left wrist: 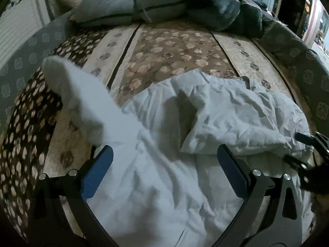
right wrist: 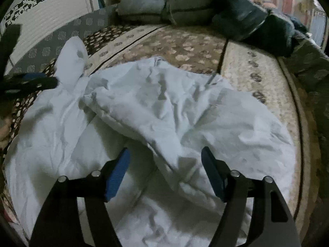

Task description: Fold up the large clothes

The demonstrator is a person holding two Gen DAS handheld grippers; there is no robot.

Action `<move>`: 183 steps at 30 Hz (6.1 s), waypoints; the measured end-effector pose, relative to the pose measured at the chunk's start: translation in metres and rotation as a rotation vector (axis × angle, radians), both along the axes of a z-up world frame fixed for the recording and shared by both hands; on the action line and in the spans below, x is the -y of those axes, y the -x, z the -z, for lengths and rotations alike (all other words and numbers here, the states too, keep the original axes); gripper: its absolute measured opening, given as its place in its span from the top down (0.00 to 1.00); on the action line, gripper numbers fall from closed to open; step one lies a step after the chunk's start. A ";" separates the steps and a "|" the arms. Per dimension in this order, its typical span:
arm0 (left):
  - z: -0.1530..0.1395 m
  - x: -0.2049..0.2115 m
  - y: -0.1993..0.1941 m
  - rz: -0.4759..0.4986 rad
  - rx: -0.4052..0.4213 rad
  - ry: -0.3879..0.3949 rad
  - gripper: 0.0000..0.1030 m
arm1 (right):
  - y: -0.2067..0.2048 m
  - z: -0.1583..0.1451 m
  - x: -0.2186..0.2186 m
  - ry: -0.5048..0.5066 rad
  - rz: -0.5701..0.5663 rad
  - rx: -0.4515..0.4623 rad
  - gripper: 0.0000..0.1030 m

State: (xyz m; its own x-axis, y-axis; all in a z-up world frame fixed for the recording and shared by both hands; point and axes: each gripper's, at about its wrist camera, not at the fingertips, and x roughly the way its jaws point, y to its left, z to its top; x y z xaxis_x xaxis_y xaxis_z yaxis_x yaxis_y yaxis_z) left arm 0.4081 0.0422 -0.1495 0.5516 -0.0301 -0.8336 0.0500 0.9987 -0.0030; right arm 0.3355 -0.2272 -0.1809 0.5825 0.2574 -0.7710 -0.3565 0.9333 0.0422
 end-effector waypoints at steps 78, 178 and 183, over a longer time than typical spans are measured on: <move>0.058 0.058 0.000 0.056 -0.148 0.055 0.69 | -0.013 0.049 0.099 -0.039 0.346 -0.110 0.88; 0.000 -0.319 -0.032 -0.358 0.017 0.192 0.85 | -0.009 0.013 0.054 0.209 0.258 0.030 0.32; -0.049 -0.234 -0.025 -0.185 0.088 0.170 0.85 | -0.005 0.007 0.062 0.159 0.257 0.041 0.32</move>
